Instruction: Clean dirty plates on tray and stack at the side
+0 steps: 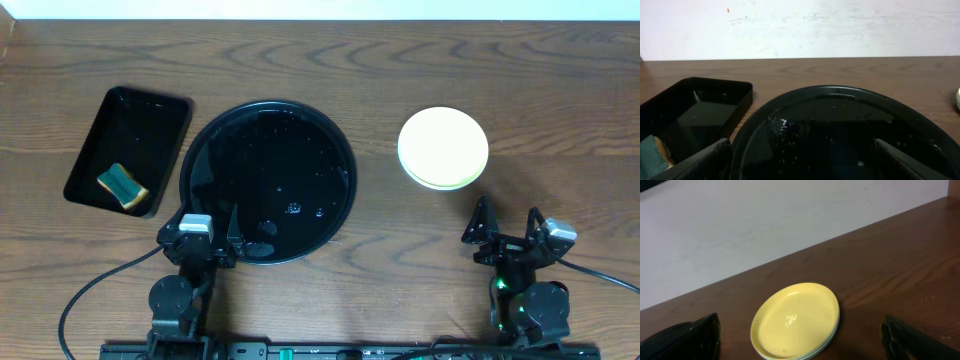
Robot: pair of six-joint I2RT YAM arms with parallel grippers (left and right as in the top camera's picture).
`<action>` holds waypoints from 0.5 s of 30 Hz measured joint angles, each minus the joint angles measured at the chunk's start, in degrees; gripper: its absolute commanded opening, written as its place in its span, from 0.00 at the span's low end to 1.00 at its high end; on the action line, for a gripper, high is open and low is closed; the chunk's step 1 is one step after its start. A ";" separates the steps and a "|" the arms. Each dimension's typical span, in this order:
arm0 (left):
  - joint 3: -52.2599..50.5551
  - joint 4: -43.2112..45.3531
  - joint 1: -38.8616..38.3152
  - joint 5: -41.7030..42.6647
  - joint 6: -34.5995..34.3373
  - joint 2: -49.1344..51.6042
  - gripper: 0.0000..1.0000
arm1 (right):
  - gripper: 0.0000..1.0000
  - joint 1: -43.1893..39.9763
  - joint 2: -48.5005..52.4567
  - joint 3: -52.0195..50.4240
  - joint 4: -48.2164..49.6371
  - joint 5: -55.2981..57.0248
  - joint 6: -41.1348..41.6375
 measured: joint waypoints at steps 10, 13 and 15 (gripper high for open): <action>0.00 0.00 0.00 -0.02 0.00 0.00 0.88 | 0.99 -0.39 -2.36 -4.22 4.59 -4.72 -9.68; 0.00 0.00 0.00 -0.02 0.00 0.00 0.88 | 0.99 -1.22 -2.36 -4.33 4.15 -6.95 -13.68; 0.00 0.00 0.00 -0.02 0.00 0.00 0.88 | 0.99 -3.21 -2.36 -4.33 3.69 -9.68 -17.22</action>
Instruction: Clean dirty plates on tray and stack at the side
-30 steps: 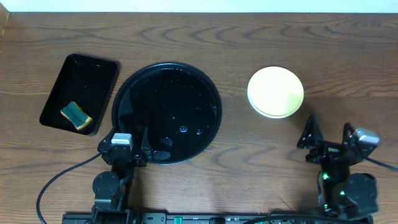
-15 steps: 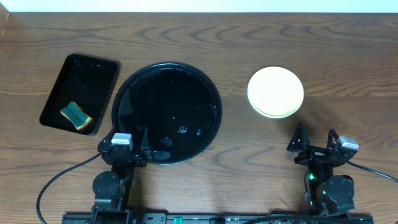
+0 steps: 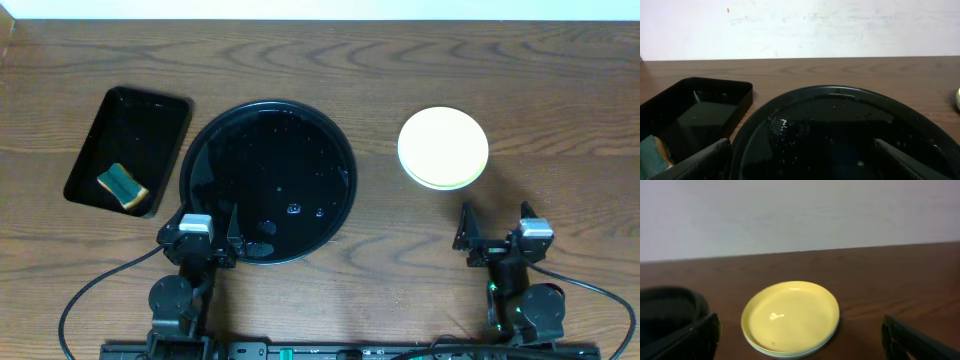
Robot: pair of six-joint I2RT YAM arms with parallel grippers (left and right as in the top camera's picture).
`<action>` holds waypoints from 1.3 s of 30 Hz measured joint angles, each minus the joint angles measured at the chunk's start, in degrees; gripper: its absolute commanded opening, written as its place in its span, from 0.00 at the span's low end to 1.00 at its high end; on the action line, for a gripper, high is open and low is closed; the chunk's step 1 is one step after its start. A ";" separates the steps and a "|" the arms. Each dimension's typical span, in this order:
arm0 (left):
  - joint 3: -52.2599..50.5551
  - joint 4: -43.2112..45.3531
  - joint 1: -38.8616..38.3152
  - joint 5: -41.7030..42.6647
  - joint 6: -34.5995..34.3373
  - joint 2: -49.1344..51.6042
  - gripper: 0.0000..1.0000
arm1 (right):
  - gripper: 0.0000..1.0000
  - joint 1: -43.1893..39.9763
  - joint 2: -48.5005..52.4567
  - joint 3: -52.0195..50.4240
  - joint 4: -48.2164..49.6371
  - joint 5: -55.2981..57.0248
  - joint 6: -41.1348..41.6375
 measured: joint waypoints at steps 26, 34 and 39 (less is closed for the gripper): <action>0.00 0.00 0.00 0.00 0.00 0.00 0.88 | 0.99 -5.62 -0.11 -0.04 -1.01 -7.96 -8.90; 0.00 0.00 0.00 0.00 0.00 0.00 0.88 | 0.99 -5.31 -0.11 -0.04 -1.01 -7.91 -8.92; 0.00 0.00 0.00 0.00 0.00 0.00 0.88 | 0.99 -5.31 -0.11 -0.04 -1.01 -7.91 -8.94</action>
